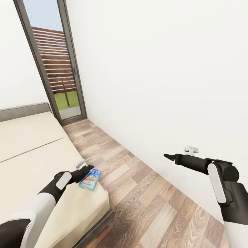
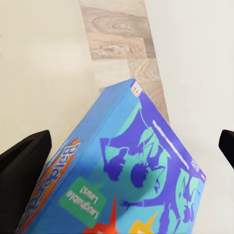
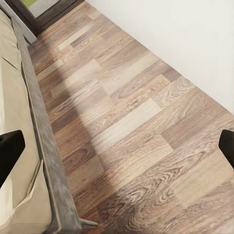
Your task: Put all the toys in the child's room - the three board games (two on the bed and one on the table), the two jigsaw puzzles on the table, and the tennis ball on the table - inside the toy box on the table in the child's room.
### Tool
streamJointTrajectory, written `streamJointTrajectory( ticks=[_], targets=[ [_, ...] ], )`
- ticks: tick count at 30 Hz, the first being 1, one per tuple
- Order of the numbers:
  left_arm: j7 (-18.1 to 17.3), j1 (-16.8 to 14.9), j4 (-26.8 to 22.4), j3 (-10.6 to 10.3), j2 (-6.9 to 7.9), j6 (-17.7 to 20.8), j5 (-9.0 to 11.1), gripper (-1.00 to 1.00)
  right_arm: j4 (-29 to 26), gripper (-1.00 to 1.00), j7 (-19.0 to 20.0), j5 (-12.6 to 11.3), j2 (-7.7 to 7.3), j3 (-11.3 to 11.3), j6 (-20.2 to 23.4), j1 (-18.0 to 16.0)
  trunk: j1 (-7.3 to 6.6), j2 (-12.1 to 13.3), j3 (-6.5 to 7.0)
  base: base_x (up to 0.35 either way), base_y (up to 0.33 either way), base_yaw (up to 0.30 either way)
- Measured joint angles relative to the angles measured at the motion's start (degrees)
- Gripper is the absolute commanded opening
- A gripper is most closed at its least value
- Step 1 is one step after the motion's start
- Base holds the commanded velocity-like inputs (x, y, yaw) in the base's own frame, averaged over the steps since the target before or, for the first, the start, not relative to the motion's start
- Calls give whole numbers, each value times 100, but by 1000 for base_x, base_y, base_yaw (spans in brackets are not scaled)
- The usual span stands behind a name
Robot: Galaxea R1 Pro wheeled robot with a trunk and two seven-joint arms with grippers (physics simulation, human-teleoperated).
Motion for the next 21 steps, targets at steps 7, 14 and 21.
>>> streamJointTrajectory(
  ticks=[7,14,21],
  targets=[
    [0,0,1,1,2,3,7,100,0,100,0,0,1,0,0,0,0,0,0,0,0,-1],
    [1,9,3,14,9,5,16,100,4,100,0,-5,1,0,0,2,0,0,0,0,0,0],
    [8,80,14,53,158,21,71,100,17,100,2,-10,-8,-14,0,99,1,0,-1,0,0,0]
  ],
)
